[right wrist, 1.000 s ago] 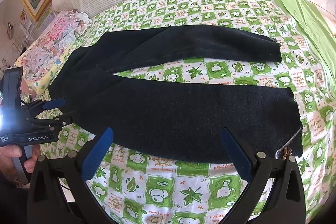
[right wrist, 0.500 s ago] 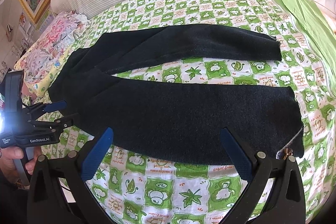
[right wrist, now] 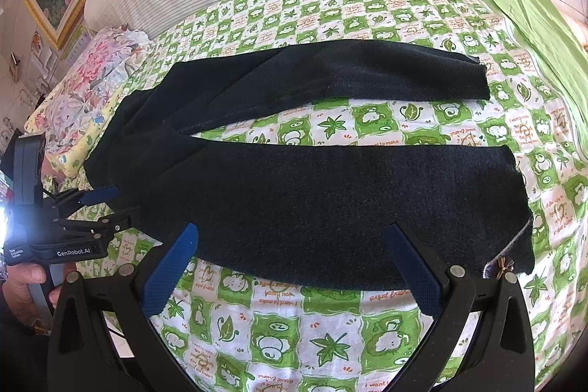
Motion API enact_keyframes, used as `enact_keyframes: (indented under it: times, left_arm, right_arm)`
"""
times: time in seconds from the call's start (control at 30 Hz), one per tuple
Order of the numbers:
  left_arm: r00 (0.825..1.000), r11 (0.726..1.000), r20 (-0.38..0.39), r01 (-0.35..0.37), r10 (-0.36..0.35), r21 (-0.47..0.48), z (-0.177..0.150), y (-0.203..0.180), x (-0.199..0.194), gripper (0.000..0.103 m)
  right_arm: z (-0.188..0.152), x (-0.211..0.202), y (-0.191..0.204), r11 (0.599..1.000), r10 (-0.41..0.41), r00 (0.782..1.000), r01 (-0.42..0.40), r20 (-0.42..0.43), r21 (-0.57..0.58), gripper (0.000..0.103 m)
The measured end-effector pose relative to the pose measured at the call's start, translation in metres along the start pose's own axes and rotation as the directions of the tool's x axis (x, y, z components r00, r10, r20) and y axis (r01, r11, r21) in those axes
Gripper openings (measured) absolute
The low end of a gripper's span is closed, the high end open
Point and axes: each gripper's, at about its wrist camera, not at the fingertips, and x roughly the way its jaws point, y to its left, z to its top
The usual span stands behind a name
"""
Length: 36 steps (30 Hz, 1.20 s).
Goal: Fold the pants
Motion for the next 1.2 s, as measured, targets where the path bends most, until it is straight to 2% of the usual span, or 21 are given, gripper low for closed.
enact_keyframes:
  times: [0.5, 0.7, 0.93, 1.2]
  left_arm:
    - [0.999, 1.000, -0.038, 0.029, -0.029, 0.010, 0.006, -0.004, 0.014, 0.083]
    - [0.998, 0.999, -0.042, 0.044, -0.043, 0.027, 0.019, -0.010, 0.018, 0.083]
    - [0.997, 0.996, -0.041, 0.062, -0.060, 0.062, 0.052, -0.017, 0.029, 0.083]
    - [0.996, 0.992, -0.013, 0.084, -0.083, 0.094, 0.122, -0.018, 0.043, 0.083]
  right_arm:
    - [-0.001, -0.004, -0.014, 0.998, 0.007, 1.000, -0.007, 0.007, 0.061, 0.103]
    - [0.003, -0.007, -0.023, 0.997, 0.003, 1.000, -0.004, 0.008, 0.082, 0.103]
    - [0.024, -0.015, -0.051, 0.988, -0.010, 0.999, 0.003, 0.048, 0.154, 0.103]
    - [0.077, -0.020, -0.095, 0.976, -0.042, 0.996, 0.023, 0.083, 0.218, 0.102]
